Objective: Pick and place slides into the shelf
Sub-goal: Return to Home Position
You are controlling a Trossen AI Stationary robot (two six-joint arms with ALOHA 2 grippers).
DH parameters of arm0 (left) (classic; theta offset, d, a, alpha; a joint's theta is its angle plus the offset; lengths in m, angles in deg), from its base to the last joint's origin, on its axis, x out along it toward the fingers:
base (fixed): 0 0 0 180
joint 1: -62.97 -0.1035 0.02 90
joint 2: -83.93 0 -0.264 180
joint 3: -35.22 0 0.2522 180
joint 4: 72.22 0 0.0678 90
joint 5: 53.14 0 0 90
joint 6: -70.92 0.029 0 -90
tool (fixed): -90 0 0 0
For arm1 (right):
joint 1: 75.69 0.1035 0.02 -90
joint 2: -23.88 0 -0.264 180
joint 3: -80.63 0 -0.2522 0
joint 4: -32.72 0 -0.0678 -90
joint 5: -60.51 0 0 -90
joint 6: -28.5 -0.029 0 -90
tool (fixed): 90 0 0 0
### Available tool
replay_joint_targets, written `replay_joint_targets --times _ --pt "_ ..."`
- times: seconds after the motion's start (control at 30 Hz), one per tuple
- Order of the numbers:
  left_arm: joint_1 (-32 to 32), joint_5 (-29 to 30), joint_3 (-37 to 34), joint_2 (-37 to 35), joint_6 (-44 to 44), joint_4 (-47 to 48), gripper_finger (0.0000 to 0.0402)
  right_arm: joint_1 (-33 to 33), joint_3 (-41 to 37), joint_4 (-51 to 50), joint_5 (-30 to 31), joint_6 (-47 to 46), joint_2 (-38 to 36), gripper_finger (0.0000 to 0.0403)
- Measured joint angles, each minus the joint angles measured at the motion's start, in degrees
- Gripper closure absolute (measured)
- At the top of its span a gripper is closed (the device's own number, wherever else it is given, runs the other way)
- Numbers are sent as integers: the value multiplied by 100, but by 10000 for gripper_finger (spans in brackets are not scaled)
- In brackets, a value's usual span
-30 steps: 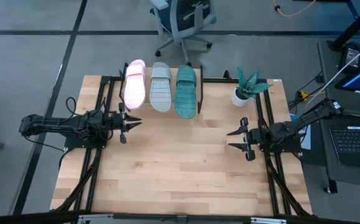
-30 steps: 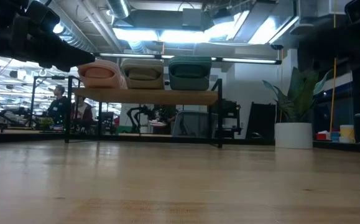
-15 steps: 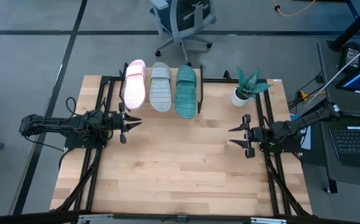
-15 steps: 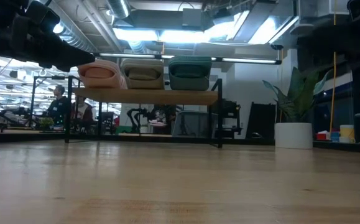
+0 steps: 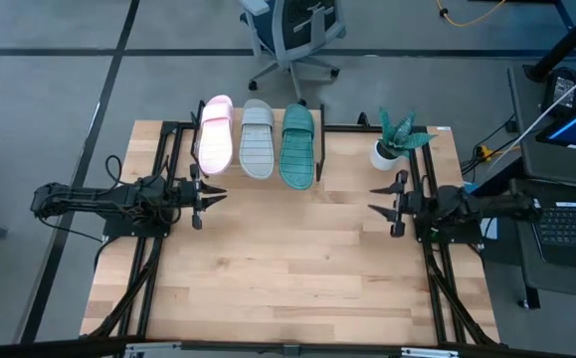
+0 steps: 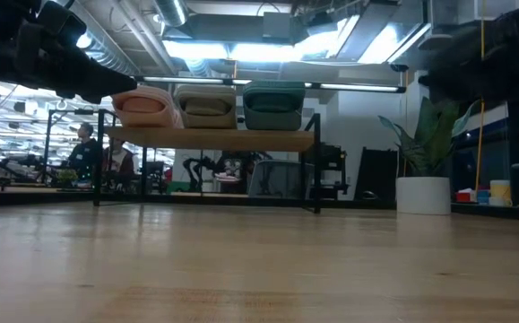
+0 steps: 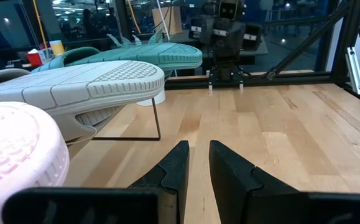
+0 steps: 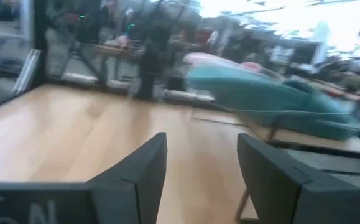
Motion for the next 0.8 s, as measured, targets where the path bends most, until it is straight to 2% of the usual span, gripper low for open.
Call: replay_joint_targets --times 0.2,0.5,0.8 --pt "-1 2 0 0 0 -9 344 -253 -3 -270 -1043 -99 -5 207" --pt "0 2 0 0 0 2 344 -307 -3 -256 -1059 -1227 50 207" --pt "2 1 0 1 0 2 344 -307 -3 -257 -1056 -1226 50 207"
